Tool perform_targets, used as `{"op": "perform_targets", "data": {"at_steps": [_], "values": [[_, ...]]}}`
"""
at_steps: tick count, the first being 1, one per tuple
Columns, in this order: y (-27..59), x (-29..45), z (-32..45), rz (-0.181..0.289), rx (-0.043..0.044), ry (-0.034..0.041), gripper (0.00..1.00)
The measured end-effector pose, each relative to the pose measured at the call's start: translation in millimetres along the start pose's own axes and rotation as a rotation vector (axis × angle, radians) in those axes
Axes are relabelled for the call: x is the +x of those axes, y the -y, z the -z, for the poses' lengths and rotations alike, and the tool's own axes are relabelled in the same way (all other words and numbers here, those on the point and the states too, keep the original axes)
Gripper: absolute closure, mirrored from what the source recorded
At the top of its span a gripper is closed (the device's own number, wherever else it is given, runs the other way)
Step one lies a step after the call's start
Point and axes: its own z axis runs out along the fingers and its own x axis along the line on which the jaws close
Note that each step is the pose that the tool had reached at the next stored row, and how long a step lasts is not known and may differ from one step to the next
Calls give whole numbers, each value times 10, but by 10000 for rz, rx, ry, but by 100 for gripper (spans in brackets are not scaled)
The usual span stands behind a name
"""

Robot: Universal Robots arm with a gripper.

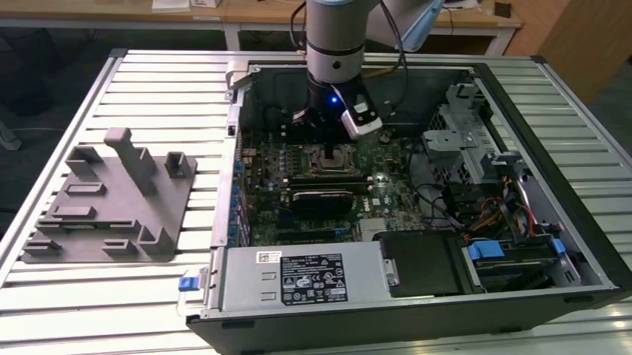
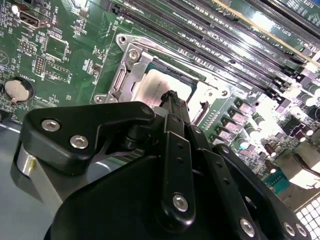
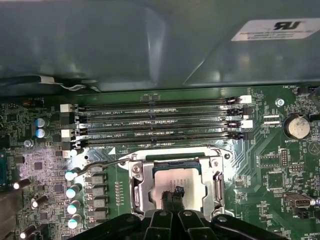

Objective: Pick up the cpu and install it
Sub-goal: 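Close the cpu cover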

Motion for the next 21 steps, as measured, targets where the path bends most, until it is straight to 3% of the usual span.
{"op": "perform_targets", "data": {"at_steps": [4, 10, 21], "values": [[5, 29, -7, -1, -1, 26, 89], [12, 137, -17, 0, -6, 84, 89], [18, 225, -73, 0, -6, 91, 89]]}}
